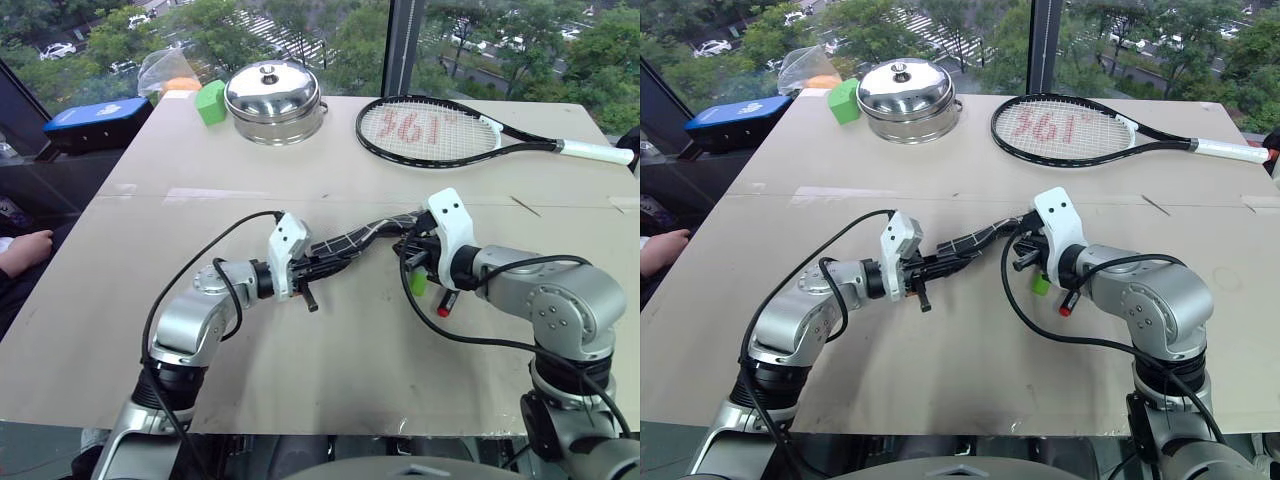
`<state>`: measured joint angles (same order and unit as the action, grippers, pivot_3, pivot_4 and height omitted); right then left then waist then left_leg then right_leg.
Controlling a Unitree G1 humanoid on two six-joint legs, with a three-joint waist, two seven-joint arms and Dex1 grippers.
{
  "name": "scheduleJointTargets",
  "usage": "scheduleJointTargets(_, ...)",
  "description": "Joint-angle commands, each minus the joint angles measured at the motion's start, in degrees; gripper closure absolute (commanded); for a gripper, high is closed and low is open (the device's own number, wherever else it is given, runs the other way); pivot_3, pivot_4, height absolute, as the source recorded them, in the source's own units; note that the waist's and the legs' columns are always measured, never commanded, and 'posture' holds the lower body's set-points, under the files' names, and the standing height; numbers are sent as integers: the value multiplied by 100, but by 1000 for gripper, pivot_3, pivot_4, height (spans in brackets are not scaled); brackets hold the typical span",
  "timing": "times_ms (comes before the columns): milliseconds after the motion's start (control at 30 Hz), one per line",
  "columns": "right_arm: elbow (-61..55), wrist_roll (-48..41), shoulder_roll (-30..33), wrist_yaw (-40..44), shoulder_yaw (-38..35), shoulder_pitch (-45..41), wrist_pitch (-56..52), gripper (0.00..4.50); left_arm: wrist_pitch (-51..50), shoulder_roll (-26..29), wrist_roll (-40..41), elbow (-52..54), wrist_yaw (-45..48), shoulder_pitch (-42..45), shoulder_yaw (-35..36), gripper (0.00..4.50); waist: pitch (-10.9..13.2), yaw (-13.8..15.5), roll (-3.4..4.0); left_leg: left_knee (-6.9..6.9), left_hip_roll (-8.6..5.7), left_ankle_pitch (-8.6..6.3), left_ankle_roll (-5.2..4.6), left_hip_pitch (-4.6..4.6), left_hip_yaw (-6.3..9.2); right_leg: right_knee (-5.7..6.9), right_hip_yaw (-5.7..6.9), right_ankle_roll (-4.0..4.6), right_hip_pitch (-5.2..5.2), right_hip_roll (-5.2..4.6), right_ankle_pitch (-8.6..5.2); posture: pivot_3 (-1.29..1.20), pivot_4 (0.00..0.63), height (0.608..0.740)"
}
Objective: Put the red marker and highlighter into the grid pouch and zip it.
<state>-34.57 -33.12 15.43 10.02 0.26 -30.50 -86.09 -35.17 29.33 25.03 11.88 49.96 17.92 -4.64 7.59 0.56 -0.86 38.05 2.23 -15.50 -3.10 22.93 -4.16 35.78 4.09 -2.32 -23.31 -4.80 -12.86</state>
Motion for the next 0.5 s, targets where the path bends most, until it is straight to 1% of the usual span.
scheduleJointTargets(33, -186, -130, -105, 177, 206, -214, 73, 4398, 22, -78, 142, 265, 0, 190, -1, 4500, 0, -2, 0, 0, 0, 0, 0, 0, 0, 0, 0, 0, 0, 0, 0, 0, 150, 740)
scheduleJointTargets(233, -85, 4, 35, 221, 291, -227, 189, 4398, 6, -45, 162, 318, 59, 171, 27, 4500, 0, 4, 0, 0, 0, 0, 0, 0, 0, -1, 0, 0, 0, 0, 0, 0, 150, 740)
scheduleJointTargets(333, -4, 88, 429, 337, 144, -109, 304, 4398, -93, 125, 261, 404, 245, 60, 53, 4500, 0, 7, -1, 0, -1, 0, 0, 1, 0, -2, 0, 1, 0, -1, 0, 0, 150, 740)
scheduleJointTargets(400, 24, 147, 774, 457, 107, -37, 409, 4398, -318, 235, 494, 553, 423, -32, 34, 4500, 1, 8, 0, 0, -1, 0, 0, 1, 0, -4, 0, 16, 0, -2, -9, 0, 150, 740)
scheduleJointTargets(500, 26, 142, 1114, 619, 92, 13, 498, 4398, -634, 302, 784, 775, 502, -142, -34, 4500, 3, 2, 1, -2, -1, 0, 0, 1, -1, -6, 0, 20, -1, -4, -12, 0, 150, 740)
